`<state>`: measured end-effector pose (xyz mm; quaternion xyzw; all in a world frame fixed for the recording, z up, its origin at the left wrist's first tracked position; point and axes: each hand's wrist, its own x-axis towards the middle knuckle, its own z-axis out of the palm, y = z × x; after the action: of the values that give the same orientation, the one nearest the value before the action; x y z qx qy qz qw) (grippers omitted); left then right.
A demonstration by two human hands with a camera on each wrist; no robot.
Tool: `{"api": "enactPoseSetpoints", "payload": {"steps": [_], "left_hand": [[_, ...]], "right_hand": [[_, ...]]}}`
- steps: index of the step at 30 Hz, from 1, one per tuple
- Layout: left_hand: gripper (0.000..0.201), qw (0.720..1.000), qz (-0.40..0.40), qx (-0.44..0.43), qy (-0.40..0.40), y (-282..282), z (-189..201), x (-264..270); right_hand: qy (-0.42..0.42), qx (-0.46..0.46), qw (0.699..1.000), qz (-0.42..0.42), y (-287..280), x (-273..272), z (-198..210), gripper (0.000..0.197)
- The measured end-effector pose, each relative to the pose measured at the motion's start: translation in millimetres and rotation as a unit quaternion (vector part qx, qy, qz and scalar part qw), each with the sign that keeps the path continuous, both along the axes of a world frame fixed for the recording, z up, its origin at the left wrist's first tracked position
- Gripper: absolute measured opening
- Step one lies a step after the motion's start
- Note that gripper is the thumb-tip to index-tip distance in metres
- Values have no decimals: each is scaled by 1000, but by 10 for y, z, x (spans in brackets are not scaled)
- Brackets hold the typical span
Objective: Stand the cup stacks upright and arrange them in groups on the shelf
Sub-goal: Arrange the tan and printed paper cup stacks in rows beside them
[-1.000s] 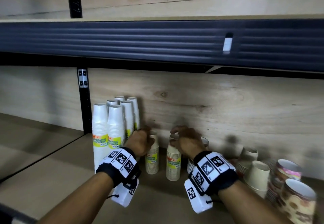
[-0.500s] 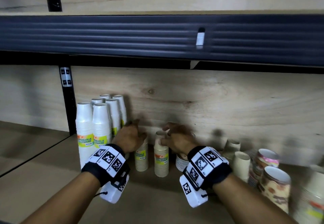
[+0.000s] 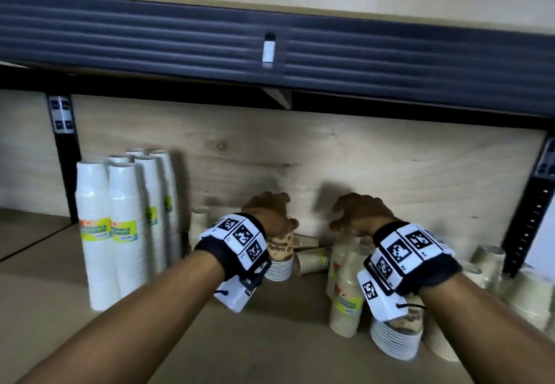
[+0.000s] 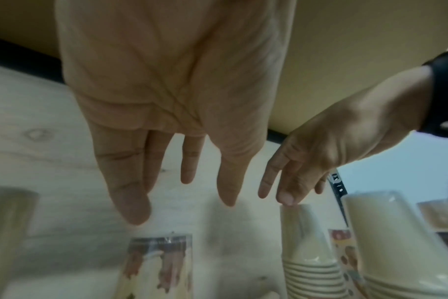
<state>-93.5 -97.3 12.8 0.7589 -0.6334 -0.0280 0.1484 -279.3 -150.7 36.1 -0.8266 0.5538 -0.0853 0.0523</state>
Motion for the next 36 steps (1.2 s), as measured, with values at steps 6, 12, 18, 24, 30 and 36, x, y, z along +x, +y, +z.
{"api": "enactPoseSetpoints", "payload": {"steps": [6, 12, 18, 24, 30, 36], "left_hand": [[62, 998, 14, 51, -26, -297, -176, -93], [48, 998, 21, 51, -29, -377, -333, -76], [46, 999, 29, 21, -13, -244, -319, -71], [45, 999, 9, 0, -35, 116, -214, -32], [57, 998, 55, -13, -25, 634, -143, 125], [56, 993, 116, 1, -26, 1293, -130, 539]], "right_hand": [[17, 37, 999, 30, -81, -172, -70, 41], [4, 38, 998, 47, -145, -171, -109, 42], [-36, 27, 998, 32, -166, -135, -107, 38], [-61, 20, 997, 45, -23, -2, 4, 49], [-47, 19, 995, 85, 351, 223, 70, 36], [-24, 16, 988, 152, 792, 685, 58, 46]]}}
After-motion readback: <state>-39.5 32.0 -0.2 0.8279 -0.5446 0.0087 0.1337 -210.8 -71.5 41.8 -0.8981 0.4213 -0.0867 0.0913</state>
